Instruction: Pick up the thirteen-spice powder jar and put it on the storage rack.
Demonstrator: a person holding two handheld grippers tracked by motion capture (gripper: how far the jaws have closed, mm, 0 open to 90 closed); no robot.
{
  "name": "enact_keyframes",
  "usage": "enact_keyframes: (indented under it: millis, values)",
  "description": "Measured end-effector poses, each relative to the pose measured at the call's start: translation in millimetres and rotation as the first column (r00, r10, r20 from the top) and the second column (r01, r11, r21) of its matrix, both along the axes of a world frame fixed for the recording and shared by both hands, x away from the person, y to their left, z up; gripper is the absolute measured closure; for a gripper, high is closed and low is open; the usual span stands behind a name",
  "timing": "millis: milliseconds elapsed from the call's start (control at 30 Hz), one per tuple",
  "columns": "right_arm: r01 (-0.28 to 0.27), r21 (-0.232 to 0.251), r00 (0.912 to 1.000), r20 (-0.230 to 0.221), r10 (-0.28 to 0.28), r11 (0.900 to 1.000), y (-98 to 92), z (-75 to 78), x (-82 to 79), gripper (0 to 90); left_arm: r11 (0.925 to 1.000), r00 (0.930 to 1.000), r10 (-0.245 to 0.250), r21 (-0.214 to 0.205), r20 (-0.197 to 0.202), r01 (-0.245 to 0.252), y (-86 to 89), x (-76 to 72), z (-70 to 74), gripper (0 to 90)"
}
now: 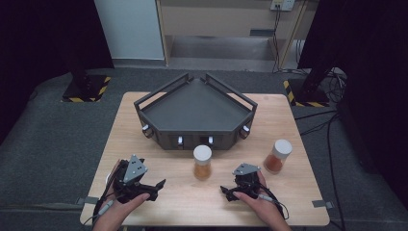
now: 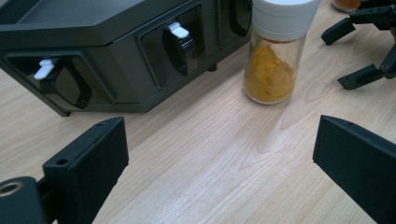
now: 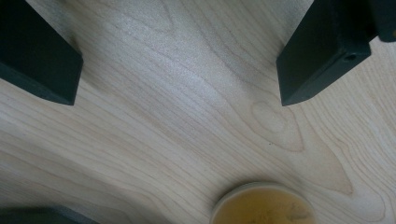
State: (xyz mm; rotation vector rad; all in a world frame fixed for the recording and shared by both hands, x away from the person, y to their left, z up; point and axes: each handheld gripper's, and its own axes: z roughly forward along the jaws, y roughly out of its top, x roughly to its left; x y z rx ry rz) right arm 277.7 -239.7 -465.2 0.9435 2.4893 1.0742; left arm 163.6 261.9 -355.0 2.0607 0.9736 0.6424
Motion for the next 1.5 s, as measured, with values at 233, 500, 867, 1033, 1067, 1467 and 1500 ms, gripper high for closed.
enact_keyframes:
  millis: [233, 500, 867, 1033, 1067, 1467, 1500]
  values:
    - [0.0, 0.0, 1.0, 0.0, 0.0, 1.0, 0.0, 0.0, 0.0, 0.5, 0.9998, 0.9997, 0.019, -0.007, 0.013, -0.019, 9.7, -4.7, 2.1, 2.2]
    - [0.0, 0.0, 1.0, 0.0, 0.0, 1.0, 0.0, 0.0, 0.0, 0.5, 0.9989, 0.9988, 0.044, -0.017, 0.024, -0.043, 20.2, -9.9, 3.0, 2.1]
    - [0.0, 0.0, 1.0, 0.0, 0.0, 1.0, 0.0, 0.0, 0.0, 0.5, 0.9972, 0.9971, 0.07, -0.029, 0.03, -0.069, 33.3, -17.3, 0.1, 2.0]
    - [0.0, 0.0, 1.0, 0.0, 0.0, 1.0, 0.0, 0.0, 0.0, 0.5, 0.996, 0.996, 0.083, -0.037, 0.033, -0.082, 39.4, -21.2, -1.5, 2.0]
    - [0.0, 0.0, 1.0, 0.0, 0.0, 1.0, 0.0, 0.0, 0.0, 0.5, 0.9958, 0.9958, 0.085, -0.036, 0.034, -0.084, 40.3, -21.9, -1.5, 2.0]
    - [0.0, 0.0, 1.0, 0.0, 0.0, 1.0, 0.0, 0.0, 0.0, 0.5, 0.9932, 0.9931, 0.109, -0.044, 0.043, -0.107, 51.9, -29.6, -4.4, 2.0]
    - [0.0, 0.0, 1.0, 0.0, 0.0, 1.0, 0.0, 0.0, 0.0, 0.5, 0.9931, 0.993, 0.11, -0.045, 0.043, -0.108, 52.7, -30.1, -4.7, 2.0]
